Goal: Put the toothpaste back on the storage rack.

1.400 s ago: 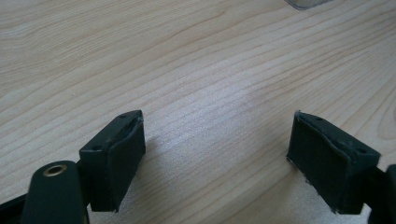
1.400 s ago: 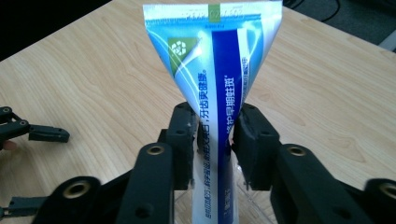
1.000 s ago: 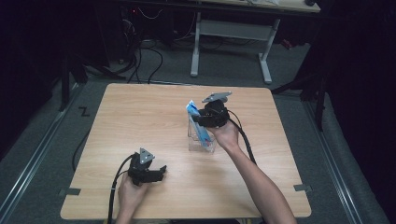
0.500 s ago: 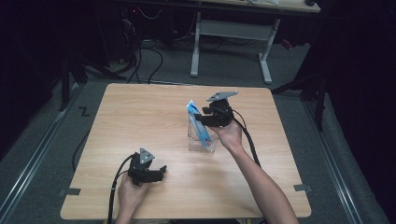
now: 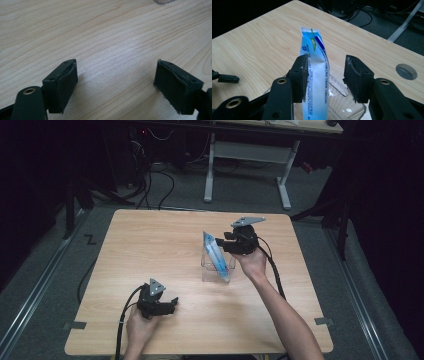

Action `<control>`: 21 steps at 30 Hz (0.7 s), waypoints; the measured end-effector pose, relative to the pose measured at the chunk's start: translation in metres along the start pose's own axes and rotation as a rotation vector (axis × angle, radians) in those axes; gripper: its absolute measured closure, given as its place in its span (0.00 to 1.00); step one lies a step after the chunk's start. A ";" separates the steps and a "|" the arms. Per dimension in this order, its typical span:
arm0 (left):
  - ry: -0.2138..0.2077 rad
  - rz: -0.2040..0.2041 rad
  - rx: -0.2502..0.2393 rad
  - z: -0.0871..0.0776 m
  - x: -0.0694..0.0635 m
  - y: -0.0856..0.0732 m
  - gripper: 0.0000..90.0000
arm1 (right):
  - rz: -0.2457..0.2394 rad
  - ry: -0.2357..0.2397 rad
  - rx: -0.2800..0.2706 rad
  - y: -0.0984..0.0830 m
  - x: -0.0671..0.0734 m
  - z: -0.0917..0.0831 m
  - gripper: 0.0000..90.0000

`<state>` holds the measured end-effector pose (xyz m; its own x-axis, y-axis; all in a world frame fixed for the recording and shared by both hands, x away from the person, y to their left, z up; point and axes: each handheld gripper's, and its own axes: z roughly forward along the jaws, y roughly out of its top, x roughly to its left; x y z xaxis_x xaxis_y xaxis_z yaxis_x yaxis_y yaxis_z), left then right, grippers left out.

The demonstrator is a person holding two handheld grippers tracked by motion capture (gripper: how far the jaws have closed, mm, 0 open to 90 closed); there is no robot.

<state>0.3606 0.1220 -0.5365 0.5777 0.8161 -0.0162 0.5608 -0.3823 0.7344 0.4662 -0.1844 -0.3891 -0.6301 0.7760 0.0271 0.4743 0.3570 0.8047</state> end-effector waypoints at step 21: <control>0.001 0.000 0.001 0.000 0.000 0.000 0.21 | 0.061 -0.012 -0.045 -0.013 -0.019 -0.023 0.62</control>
<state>0.3605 0.1220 -0.5364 0.5772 0.8165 -0.0150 0.5612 -0.3832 0.7336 0.4584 -0.2158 -0.3865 -0.5934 0.8019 0.0697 0.4829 0.2854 0.8279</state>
